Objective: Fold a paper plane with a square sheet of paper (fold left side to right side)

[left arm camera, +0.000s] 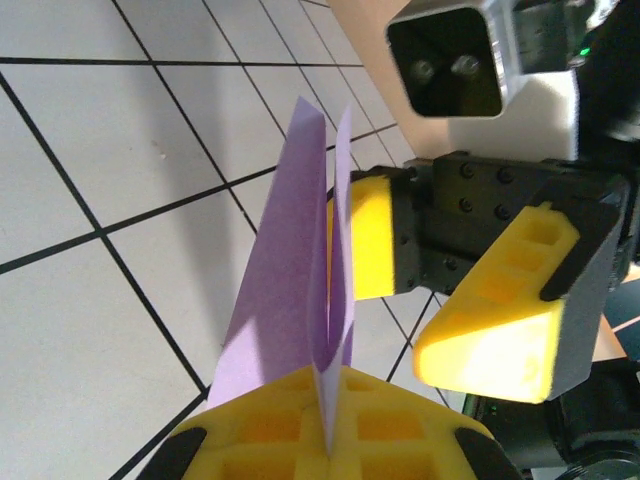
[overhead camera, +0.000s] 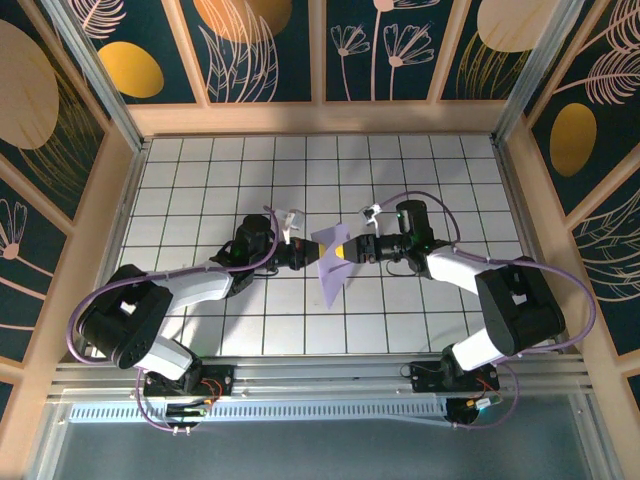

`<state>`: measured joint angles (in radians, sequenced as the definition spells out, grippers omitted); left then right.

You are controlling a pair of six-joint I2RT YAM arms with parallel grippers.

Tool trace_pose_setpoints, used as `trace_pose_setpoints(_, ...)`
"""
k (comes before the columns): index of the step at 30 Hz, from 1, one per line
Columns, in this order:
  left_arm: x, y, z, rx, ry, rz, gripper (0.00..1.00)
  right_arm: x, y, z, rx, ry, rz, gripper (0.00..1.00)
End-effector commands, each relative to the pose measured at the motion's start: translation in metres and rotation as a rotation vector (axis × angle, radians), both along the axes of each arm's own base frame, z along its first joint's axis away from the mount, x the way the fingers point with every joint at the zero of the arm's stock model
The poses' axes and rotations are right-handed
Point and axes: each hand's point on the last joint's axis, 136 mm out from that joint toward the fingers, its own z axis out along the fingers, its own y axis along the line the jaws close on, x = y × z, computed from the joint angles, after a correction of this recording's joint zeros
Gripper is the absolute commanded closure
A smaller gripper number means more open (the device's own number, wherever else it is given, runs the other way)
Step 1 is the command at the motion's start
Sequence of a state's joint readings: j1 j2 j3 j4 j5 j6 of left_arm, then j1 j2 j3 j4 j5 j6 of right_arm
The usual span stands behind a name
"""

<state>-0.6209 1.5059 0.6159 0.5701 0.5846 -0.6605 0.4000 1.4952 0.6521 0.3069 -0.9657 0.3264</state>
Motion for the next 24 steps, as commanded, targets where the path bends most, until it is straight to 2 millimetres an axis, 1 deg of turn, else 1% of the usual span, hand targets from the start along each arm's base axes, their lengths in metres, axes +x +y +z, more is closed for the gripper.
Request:
trace_pose_setpoints(1,0.007,0.0,-0.002,0.022,-0.021,0.003,1.0,0.007,-0.002,0.011,-0.02,-0.045,-0.001,0.47)
trace_pose_setpoints(10,0.004,-0.001,-0.008,0.026,-0.001,-0.005,1.0,0.021,-0.003,0.009,-0.057,-0.046,-0.026,0.64)
trace_pose_setpoints(12,0.004,-0.001,-0.011,0.029,0.01,-0.004,1.0,0.024,-0.004,0.006,-0.064,-0.04,-0.036,0.71)
trace_pose_setpoints(14,0.005,0.0,-0.015,0.037,0.024,0.006,1.0,0.026,-0.004,0.001,-0.077,-0.027,-0.048,0.83)
trace_pose_setpoints(15,0.005,0.001,-0.017,0.041,0.03,0.01,0.97,0.028,-0.004,-0.002,-0.082,-0.015,-0.056,0.9)
trace_pose_setpoints(16,0.006,0.002,-0.02,0.049,0.036,0.019,0.91,0.03,-0.004,-0.007,-0.09,0.002,-0.064,0.96)
trace_pose_setpoints(17,0.007,0.003,-0.023,0.056,0.04,0.03,0.82,0.03,-0.003,-0.014,-0.103,0.026,-0.071,1.0)
trace_pose_setpoints(19,0.011,0.007,-0.029,0.084,0.046,0.065,0.65,0.032,-0.004,-0.028,-0.131,0.067,-0.093,1.0)
trace_pose_setpoints(20,0.014,0.012,-0.034,0.11,0.048,0.093,0.59,0.033,-0.004,-0.036,-0.146,0.087,-0.106,1.0)
trace_pose_setpoints(21,0.017,0.016,-0.038,0.135,0.053,0.118,0.55,0.034,-0.005,-0.044,-0.161,0.104,-0.122,1.0)
trace_pose_setpoints(22,0.02,0.022,-0.044,0.169,0.055,0.151,0.49,0.035,-0.007,-0.051,-0.175,0.125,-0.143,1.0)
trace_pose_setpoints(24,0.025,0.034,-0.052,0.234,0.056,0.213,0.43,0.038,-0.01,-0.062,-0.203,0.16,-0.186,1.0)
